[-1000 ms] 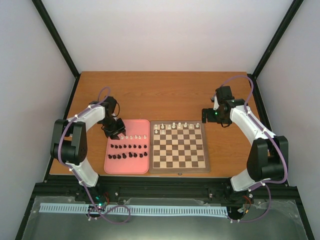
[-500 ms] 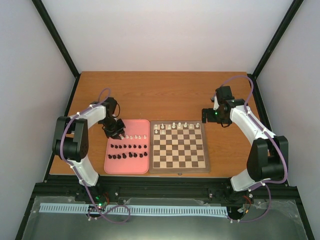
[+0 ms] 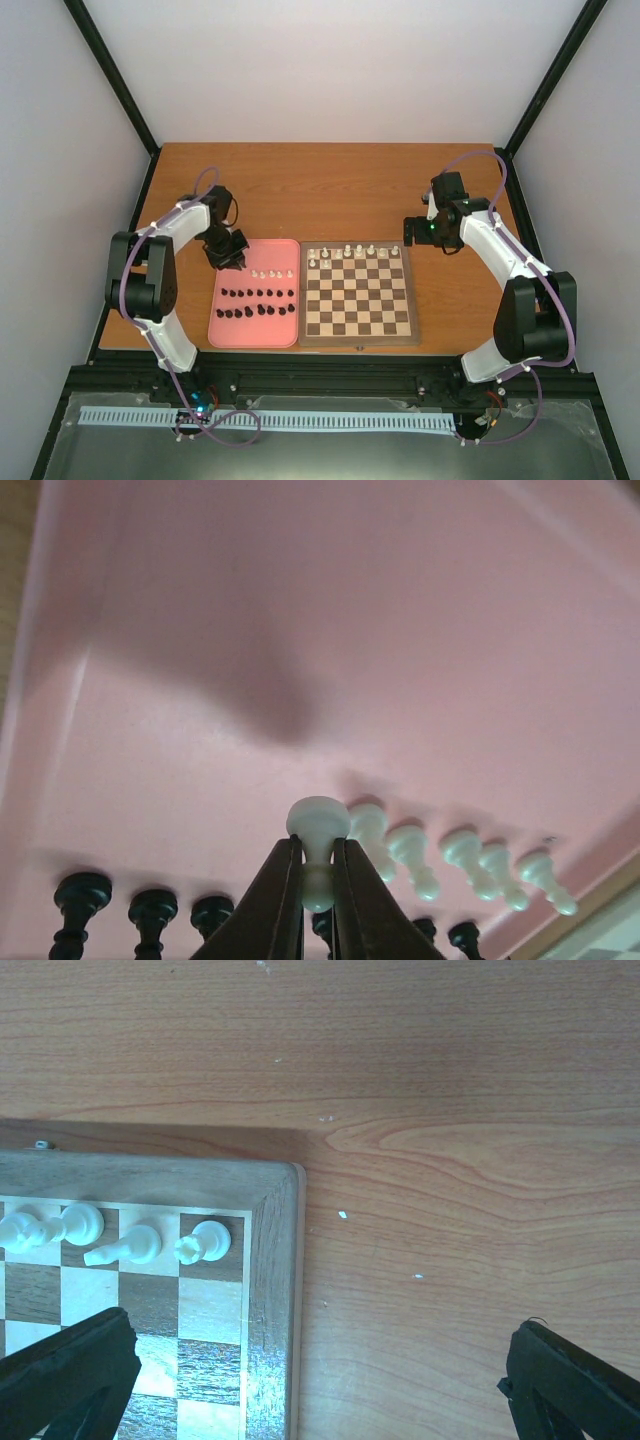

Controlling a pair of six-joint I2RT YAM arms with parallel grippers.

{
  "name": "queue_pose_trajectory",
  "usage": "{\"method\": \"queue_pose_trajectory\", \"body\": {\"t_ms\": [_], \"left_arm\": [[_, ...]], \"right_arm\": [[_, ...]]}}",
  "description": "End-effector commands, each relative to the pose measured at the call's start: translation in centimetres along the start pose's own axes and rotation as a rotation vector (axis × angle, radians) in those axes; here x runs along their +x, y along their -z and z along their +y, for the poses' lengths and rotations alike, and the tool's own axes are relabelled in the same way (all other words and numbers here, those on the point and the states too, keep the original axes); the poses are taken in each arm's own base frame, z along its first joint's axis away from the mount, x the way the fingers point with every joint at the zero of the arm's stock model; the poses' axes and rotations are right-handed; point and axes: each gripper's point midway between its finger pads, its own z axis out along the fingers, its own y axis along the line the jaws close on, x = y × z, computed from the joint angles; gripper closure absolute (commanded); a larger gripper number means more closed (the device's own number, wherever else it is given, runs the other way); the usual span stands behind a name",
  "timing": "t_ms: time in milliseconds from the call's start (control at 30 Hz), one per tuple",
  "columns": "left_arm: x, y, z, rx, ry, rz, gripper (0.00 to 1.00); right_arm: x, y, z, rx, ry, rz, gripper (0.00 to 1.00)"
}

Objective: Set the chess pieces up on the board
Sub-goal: Pick up the chess piece from the storage box, then place the chess piece on the chessboard.

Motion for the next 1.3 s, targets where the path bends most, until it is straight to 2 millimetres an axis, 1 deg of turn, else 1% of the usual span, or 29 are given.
{"method": "queue_pose_trajectory", "body": {"t_ms": [0,67,133,167,233,300,367,400,433,500,600,700,767,933,1033,1167,1267], "left_arm": [[-1.0,3.4,-1.4,0.025,-0.055,-0.057,0.99],[-0.8,4.9,-2.7,0.023,-0.116,-0.085,0.99],[0.1,6.0,-4.6,0.017,-0.196,-0.094,0.99],[0.8,6.4,-5.8,0.018,-0.245,-0.093,0.99],[3.3,6.7,-8.7,0.014,-0.368,-0.068,0.99],[6.2,6.4,-11.6,-0.003,-0.502,-0.033,0.99],[9.4,5.7,-13.7,-0.031,-0.618,0.024,0.99],[10.6,5.7,-15.1,-0.029,-0.672,0.031,0.99],[11.8,5.1,-15.6,-0.049,-0.711,0.051,0.99],[13.4,4.8,-17.2,-0.057,-0.779,0.051,0.99],[15.0,3.9,-18.4,-0.08,-0.849,0.062,0.99],[15.8,3.0,-19.3,-0.118,-0.906,0.048,0.99],[15.7,2.6,-19.8,-0.131,-0.927,0.024,0.99],[14.0,1.7,-21.2,-0.152,-0.942,-0.057,0.99],[13.0,1.0,-21.7,-0.176,-0.949,-0.091,0.99],[12.7,-0.4,-21.9,-0.187,-0.957,-0.084,0.99],[12.6,-0.9,-22.1,-0.187,-0.962,-0.078,0.99]], "right_arm": [[-0.1,-0.4,-0.4,0.007,-0.006,0.006,0.0],[-0.1,-0.4,-0.4,0.007,-0.006,0.005,0.0],[-0.1,-0.4,-0.3,0.005,-0.01,0.005,0.0],[-0.1,-0.4,-0.3,0.004,-0.011,0.006,0.0],[-0.1,-0.4,-0.3,0.005,-0.012,0.005,0.0],[0.0,-0.5,-0.4,0.007,-0.013,0.007,0.0],[0.0,-0.5,-0.4,0.007,-0.013,0.008,0.0],[-0.1,-0.4,-0.4,0.008,-0.013,0.007,0.0],[-0.1,-0.4,-0.4,0.008,-0.012,0.006,0.0],[-0.1,-0.4,-0.4,0.009,-0.012,0.004,0.0],[-0.2,-0.3,-0.4,0.008,-0.013,0.0,0.0],[-0.2,-0.3,-0.4,0.008,-0.012,0.0,0.0],[-0.2,-0.3,-0.4,0.009,-0.013,0.0,0.0],[-0.2,-0.3,-0.4,0.008,-0.012,0.0,0.0],[-0.1,-0.3,-0.4,0.01,-0.012,0.003,0.0],[-0.2,-0.3,-0.5,0.016,-0.009,0.002,0.0],[-0.1,-0.3,-0.5,0.016,-0.009,0.005,0.0]]}}
